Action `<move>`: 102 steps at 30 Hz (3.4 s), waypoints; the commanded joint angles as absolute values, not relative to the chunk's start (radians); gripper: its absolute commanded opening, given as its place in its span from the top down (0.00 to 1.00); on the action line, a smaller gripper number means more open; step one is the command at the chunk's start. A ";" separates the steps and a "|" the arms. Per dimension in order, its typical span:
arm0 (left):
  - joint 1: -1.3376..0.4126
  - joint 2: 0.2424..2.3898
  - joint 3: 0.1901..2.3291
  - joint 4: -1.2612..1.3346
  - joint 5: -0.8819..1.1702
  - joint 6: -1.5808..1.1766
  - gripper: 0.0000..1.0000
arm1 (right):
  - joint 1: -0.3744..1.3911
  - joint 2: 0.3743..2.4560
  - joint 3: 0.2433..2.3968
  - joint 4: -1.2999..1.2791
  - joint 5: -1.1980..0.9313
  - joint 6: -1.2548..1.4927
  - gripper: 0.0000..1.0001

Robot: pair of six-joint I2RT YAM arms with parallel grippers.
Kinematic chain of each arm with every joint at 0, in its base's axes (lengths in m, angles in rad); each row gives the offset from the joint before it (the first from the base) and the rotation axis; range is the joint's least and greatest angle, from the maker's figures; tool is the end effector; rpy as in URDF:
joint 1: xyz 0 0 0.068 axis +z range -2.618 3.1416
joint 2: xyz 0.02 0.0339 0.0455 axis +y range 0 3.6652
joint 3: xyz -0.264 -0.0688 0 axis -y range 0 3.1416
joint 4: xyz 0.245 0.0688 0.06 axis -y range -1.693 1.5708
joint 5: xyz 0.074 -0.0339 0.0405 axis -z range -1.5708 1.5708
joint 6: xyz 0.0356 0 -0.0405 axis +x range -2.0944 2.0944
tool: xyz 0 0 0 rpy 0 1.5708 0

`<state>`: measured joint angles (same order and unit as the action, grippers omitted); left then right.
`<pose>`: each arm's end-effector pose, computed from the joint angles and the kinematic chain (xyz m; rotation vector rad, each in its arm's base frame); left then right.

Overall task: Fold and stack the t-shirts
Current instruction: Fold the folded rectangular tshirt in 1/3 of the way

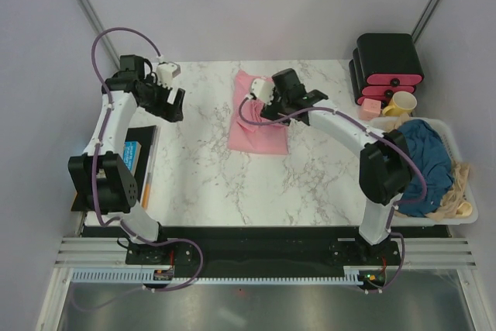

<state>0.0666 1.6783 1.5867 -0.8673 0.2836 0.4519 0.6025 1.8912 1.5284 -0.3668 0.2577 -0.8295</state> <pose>0.3598 0.0140 0.3248 0.5841 2.4105 -0.1413 0.3630 0.2387 0.2609 -1.4102 1.8242 -0.4129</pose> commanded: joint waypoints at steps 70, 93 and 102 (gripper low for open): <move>-0.258 2.169 1.652 -0.940 0.922 0.667 0.00 | 0.229 2.261 1.664 -0.922 -0.946 -0.554 0.59; -0.279 2.192 1.635 -0.930 0.861 0.638 0.96 | 0.229 2.249 1.631 -0.858 -0.876 -0.531 1.00; -0.279 2.177 1.597 -0.942 0.782 0.661 0.98 | 0.227 2.204 1.559 -0.821 -0.830 -0.529 1.00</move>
